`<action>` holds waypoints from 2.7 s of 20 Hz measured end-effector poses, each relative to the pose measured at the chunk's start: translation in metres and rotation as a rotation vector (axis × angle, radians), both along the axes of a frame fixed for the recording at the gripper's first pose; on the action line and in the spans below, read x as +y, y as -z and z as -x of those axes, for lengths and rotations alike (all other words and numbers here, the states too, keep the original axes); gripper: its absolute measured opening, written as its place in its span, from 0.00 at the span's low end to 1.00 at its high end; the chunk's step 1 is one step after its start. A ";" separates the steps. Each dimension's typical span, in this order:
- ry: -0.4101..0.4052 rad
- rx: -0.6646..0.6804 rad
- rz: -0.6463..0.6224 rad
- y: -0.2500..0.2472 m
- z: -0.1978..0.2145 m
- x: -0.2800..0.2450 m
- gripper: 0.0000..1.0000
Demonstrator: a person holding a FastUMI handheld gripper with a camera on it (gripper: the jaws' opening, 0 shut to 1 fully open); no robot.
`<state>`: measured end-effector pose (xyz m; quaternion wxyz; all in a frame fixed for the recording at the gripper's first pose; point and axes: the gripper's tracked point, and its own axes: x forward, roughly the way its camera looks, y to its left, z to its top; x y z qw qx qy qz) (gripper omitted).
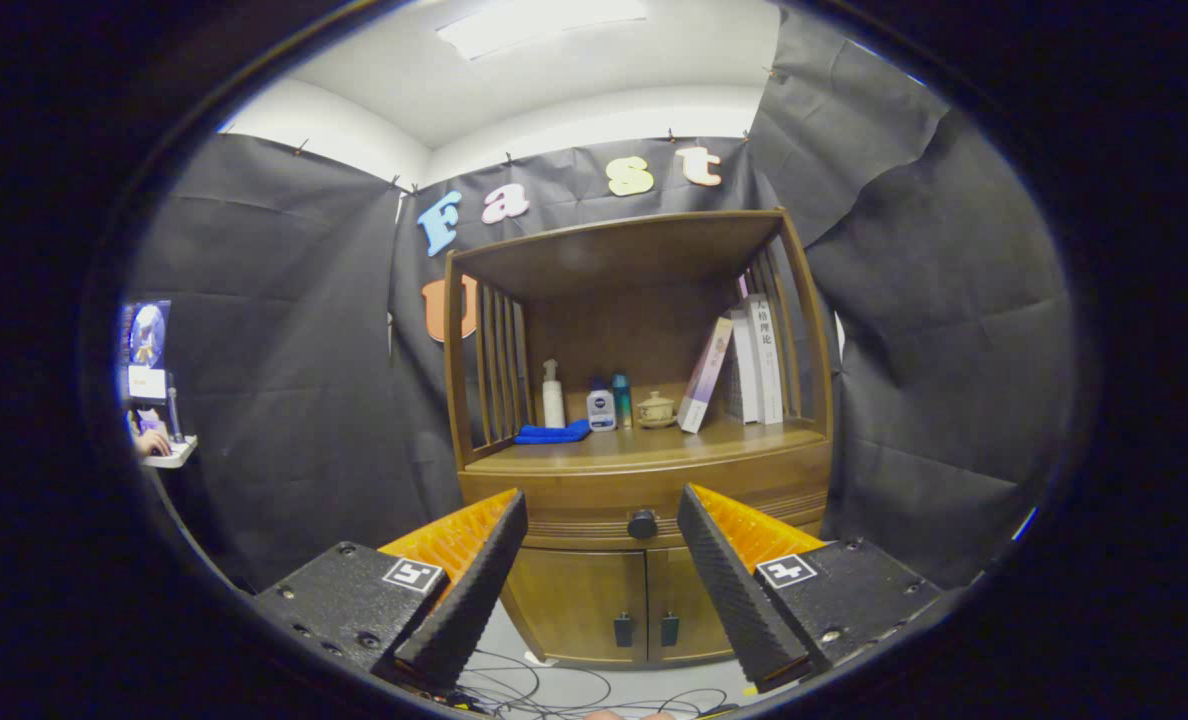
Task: Pull open the drawer, take out the items inside it, and place them on the countertop above the cabinet.
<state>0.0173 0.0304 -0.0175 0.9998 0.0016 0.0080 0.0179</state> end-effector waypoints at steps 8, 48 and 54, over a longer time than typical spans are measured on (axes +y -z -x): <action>0.008 0.005 0.016 -0.001 -0.003 0.005 0.99; 0.217 0.289 0.069 0.153 -0.255 -0.068 0.42; 0.227 0.297 0.064 0.154 -0.228 -0.065 0.37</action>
